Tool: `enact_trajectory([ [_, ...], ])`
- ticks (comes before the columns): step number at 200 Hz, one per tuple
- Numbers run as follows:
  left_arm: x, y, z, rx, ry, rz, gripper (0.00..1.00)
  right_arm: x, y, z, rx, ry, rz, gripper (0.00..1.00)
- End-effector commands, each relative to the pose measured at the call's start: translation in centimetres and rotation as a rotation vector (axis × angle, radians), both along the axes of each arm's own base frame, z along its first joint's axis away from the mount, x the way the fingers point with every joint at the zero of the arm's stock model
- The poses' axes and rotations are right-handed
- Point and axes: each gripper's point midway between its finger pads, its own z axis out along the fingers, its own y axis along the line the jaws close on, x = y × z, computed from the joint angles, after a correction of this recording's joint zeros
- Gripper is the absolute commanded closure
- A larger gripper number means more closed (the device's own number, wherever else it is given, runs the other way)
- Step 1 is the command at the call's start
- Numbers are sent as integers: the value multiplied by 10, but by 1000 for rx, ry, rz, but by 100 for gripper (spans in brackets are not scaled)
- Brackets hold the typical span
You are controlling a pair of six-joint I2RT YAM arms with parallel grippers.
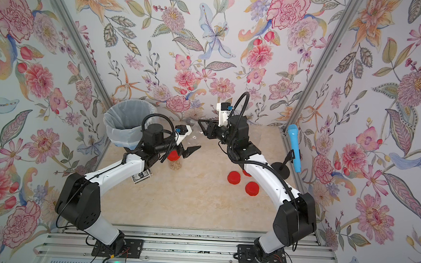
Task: Empty moldy peanuts from jars
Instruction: Place the jar at the center of the board.
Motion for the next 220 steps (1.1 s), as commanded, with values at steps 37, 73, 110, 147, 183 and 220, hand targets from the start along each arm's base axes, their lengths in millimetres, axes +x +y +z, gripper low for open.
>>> enact_trajectory([
  [37, 7, 20, -37, 130, 29, 129, 0, 45, -26, -53, -227, 22, -134, 69],
  [73, -2, 46, -44, 93, 31, 263, 0, 75, -37, -116, -419, 64, -215, 68],
  [110, -10, 72, -70, 112, 36, 379, 0, 98, -41, -163, -562, 109, -255, 67],
  [147, -12, 86, -85, 118, 37, 448, 0, 108, -49, -199, -646, 159, -282, 67],
  [183, -18, 97, -91, 120, 38, 492, 0, 110, -55, -214, -673, 192, -301, 67],
  [220, -25, 109, -108, 88, 71, 527, 0, 111, -61, -229, -715, 224, -320, 63],
])
